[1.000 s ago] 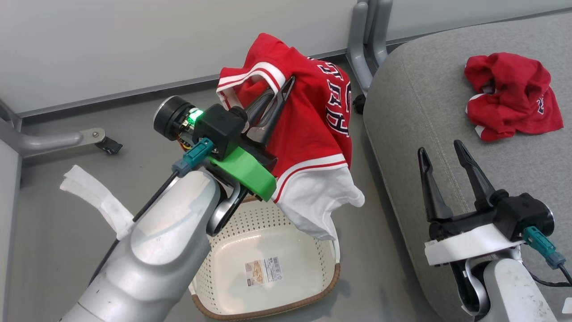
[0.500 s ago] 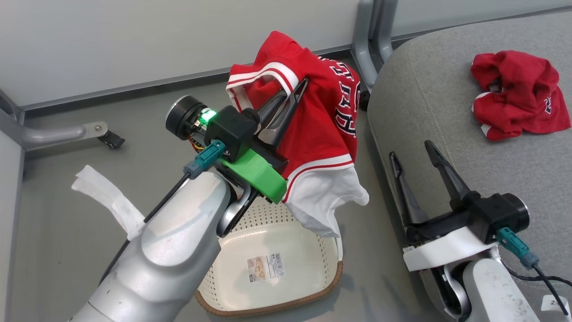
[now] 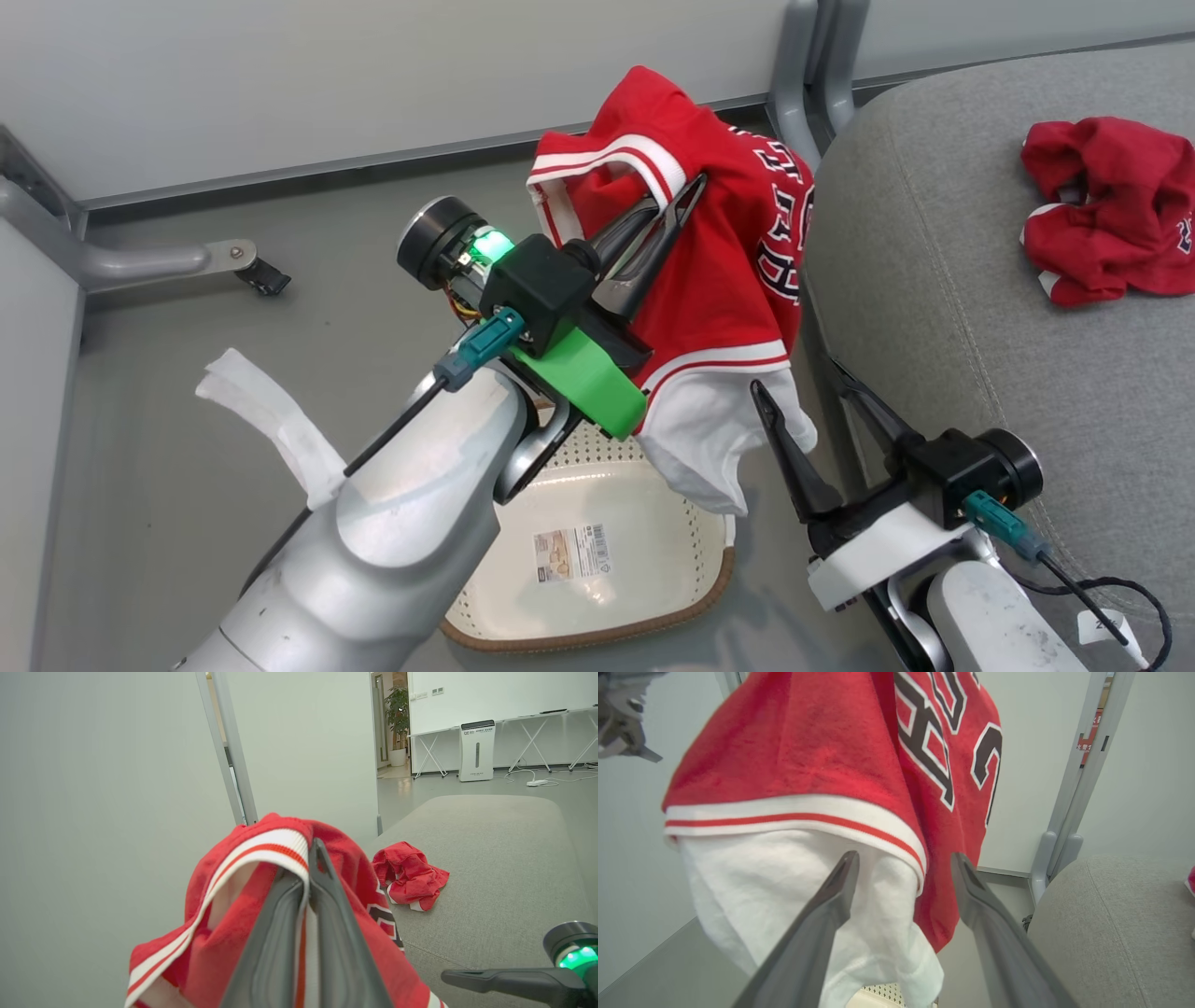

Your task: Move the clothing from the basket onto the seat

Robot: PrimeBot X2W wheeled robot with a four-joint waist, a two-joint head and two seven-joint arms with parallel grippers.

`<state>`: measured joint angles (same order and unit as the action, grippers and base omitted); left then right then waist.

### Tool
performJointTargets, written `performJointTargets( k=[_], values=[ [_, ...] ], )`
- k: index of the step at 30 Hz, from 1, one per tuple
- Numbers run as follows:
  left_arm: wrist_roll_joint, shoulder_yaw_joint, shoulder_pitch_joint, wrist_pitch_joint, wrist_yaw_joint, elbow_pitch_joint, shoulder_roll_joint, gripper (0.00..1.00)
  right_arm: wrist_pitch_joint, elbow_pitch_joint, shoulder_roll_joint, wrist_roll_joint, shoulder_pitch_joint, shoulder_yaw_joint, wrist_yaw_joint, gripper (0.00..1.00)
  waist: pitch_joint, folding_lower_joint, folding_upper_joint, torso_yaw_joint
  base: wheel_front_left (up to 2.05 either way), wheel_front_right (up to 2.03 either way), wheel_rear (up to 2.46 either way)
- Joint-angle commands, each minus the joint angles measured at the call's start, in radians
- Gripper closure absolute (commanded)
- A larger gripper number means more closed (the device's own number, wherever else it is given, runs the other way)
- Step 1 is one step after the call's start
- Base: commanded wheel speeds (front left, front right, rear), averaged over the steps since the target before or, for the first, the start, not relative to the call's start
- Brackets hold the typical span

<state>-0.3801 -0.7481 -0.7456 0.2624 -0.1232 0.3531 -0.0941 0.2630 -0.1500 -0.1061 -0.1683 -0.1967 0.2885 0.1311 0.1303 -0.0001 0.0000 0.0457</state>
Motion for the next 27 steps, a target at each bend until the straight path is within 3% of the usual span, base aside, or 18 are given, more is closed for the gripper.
performJointTargets(
  k=[1,9,25,26,27],
  values=[
    [0.003,-0.003,-0.018,0.003,-0.004,-0.011,0.005,1.0,0.003,-0.014,-0.011,-0.011,-0.012,0.01,-0.001,0.0,0.0,0.0001,0.0,0.008,0.0,0.0,0.0],
    [0.009,-0.03,-0.019,0.003,-0.007,-0.045,0.017,1.0,0.003,-0.072,-0.039,-0.049,-0.027,0.064,-0.001,0.0,-0.002,0.0001,0.0,0.031,0.0,0.0,0.0],
    [0.004,-0.073,-0.023,0.003,-0.007,-0.092,0.025,1.0,0.003,-0.13,-0.034,-0.148,-0.095,0.142,-0.001,0.0,-0.001,0.0001,0.0,0.064,0.0,0.0,0.0],
    [0.004,-0.073,-0.023,0.003,-0.007,-0.094,0.025,1.0,0.003,-0.123,-0.031,-0.153,-0.103,0.138,-0.001,0.6,0.002,0.0001,0.0,0.065,0.0,0.0,0.0],
    [0.002,-0.073,-0.023,0.003,-0.007,-0.094,0.025,1.0,0.003,-0.118,-0.028,-0.157,-0.106,0.136,-0.001,0.91,0.005,0.0001,0.0,0.066,0.0,0.0,0.0]
  ],
)
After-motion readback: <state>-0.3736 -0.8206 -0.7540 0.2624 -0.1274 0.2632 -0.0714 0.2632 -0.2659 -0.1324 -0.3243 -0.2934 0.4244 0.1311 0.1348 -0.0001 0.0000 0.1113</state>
